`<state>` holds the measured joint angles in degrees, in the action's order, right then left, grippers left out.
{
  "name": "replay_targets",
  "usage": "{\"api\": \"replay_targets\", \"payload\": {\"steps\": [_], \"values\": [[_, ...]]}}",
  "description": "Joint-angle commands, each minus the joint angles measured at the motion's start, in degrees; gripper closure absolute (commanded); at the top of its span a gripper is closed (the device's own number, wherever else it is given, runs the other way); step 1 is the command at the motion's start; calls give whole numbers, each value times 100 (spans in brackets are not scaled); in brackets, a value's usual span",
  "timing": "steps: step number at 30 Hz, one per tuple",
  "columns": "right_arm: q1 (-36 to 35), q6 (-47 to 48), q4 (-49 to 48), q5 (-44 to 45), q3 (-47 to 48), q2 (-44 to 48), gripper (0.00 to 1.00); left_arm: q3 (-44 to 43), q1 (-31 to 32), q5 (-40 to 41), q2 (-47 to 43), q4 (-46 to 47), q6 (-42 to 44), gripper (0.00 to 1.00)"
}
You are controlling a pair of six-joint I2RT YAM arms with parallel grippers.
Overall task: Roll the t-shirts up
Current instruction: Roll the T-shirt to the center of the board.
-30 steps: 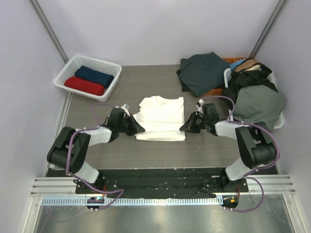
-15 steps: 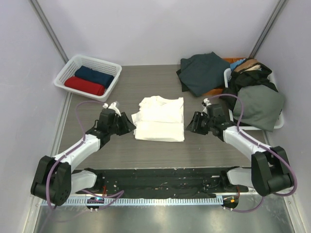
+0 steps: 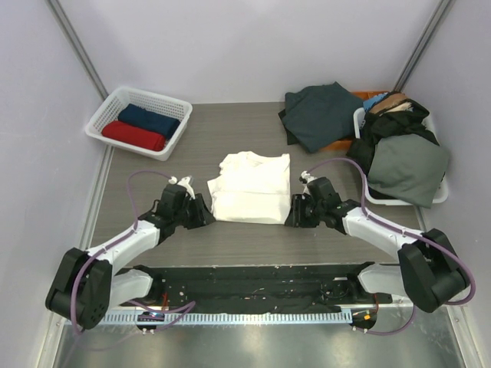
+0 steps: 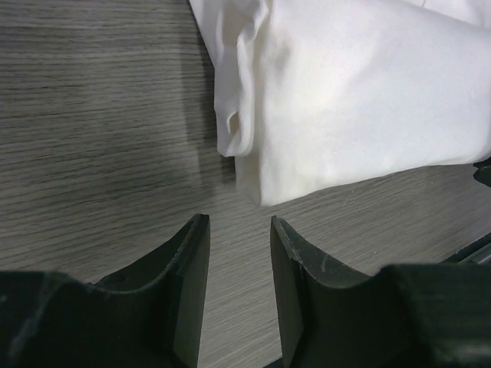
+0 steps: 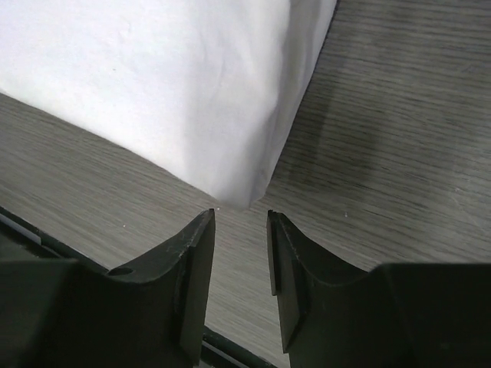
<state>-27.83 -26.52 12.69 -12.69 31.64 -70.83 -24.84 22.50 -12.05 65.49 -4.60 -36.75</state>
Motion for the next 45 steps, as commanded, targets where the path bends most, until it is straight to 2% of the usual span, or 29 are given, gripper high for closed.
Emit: {"api": "replay_targets", "payload": {"steps": [1,4,16,20,23,24,27,28,45], "values": [[-64,130,-118,232,229,-203,60,-275,26,-130,323,152,212,59],[-82,139,-135,249,264,-317,65,-381,52,-122,490,161,256,59],[-117,183,-205,267,369,-537,64,-583,167,-227,912,425,300,59],[-126,174,-249,232,387,-616,70,-645,193,-288,1175,592,300,60],[-134,174,-276,188,413,-599,74,-671,202,-332,1299,697,283,70],[-134,165,-276,188,431,-590,77,-689,202,-350,1351,723,274,81],[-134,165,-232,109,431,-520,93,-671,211,-333,1300,724,274,100],[-134,139,-223,100,422,-511,99,-645,211,-324,1264,715,256,100],[-143,-195,524,-261,-52,737,99,-355,220,-596,25,-480,-209,100]]}}
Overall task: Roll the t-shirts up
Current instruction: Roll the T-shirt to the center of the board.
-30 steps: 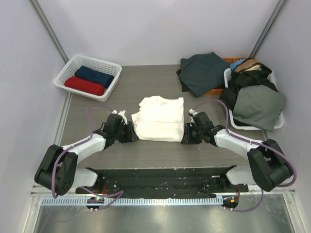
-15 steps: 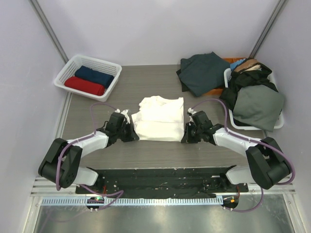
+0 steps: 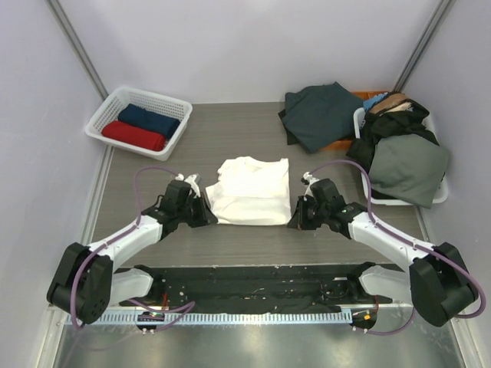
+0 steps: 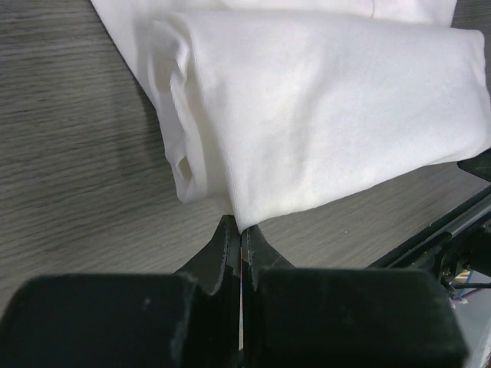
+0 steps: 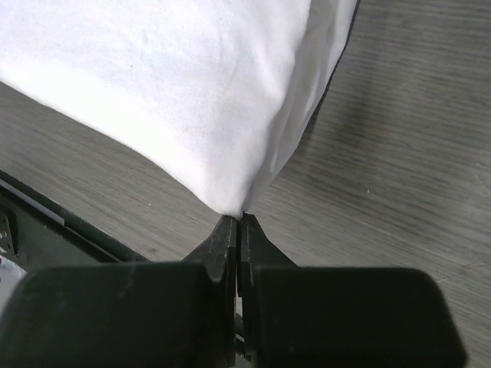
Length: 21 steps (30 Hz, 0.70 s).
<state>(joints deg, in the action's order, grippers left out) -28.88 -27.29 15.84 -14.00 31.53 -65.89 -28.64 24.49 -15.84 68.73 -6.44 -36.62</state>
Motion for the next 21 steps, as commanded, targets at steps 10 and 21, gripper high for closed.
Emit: {"api": "replay_targets", "payload": {"steps": [10,21], "values": [[-12,30,499,-24,591,-11,99,-536,12,-368,-132,-595,-530,100],[401,329,570,-199,1478,-793,99,-1275,-392,-631,369,-798,-618,99]]}}
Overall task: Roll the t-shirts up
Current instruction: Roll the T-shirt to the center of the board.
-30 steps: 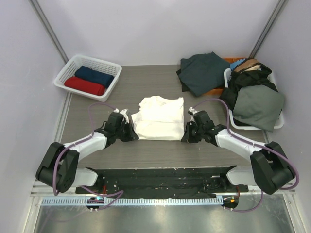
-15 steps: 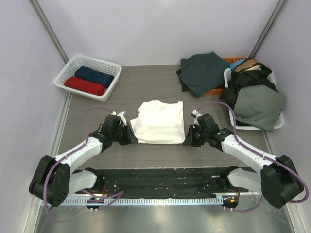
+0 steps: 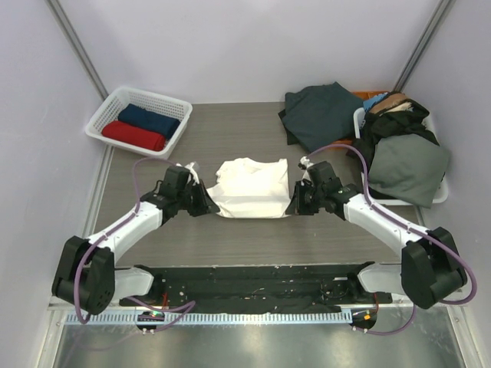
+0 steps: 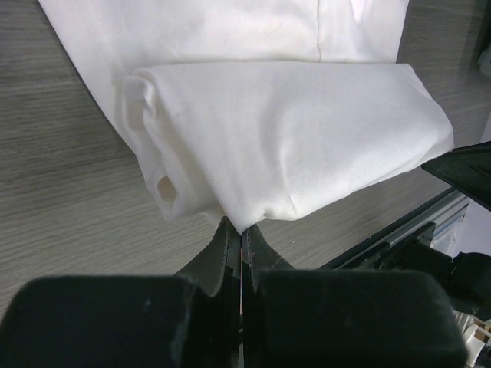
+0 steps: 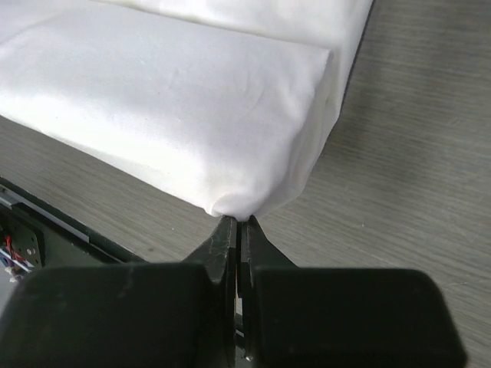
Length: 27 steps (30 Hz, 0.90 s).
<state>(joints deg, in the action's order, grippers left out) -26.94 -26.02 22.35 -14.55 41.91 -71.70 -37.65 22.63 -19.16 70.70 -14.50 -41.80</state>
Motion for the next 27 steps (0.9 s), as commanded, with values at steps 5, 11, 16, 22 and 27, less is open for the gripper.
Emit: {"api": "replay_targets", "payload": {"steps": [5,11,16,22,27], "values": [[461,273,-82,-259,861,-677,99,-656,-557,-536,655,272,-179,98],[786,299,-152,-408,1397,-1214,99,-1069,-813,-993,1473,685,-373,100],[813,317,-187,-575,1566,-1443,99,-1114,-839,-1002,1526,817,-390,100],[813,247,-292,-751,1031,-1163,99,-534,-831,-958,1307,896,-355,100],[708,150,-249,-822,371,-662,99,187,-655,-923,771,905,-399,100]]}}
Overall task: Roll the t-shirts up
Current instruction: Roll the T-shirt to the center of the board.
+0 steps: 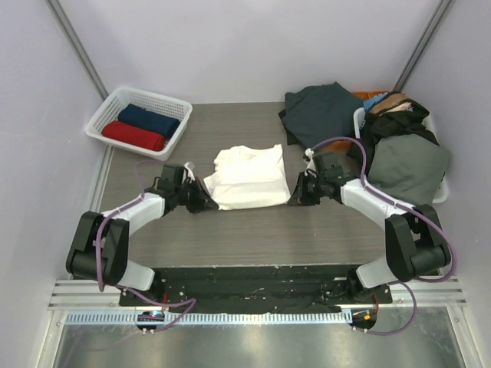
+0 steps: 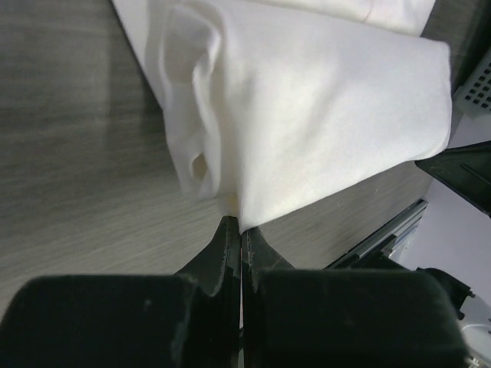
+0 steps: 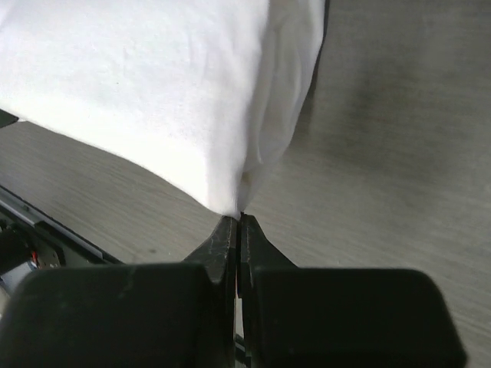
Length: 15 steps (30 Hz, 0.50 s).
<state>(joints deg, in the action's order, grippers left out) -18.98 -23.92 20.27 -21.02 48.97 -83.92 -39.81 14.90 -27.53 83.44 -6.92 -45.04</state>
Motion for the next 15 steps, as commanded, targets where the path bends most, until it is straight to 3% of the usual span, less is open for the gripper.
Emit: {"api": "replay_targets", "payload": {"steps": [1,6,15], "values": [[-123,-77,-15,-149,-510,805,99,500,162,-77,-608,147,-102,100],[-457,-332,248,-78,-933,1605,99,1158,408,37,-1557,6,-251,100],[-642,-578,653,150,-1276,2512,99,1380,620,300,-2552,-705,-418,100]]}}
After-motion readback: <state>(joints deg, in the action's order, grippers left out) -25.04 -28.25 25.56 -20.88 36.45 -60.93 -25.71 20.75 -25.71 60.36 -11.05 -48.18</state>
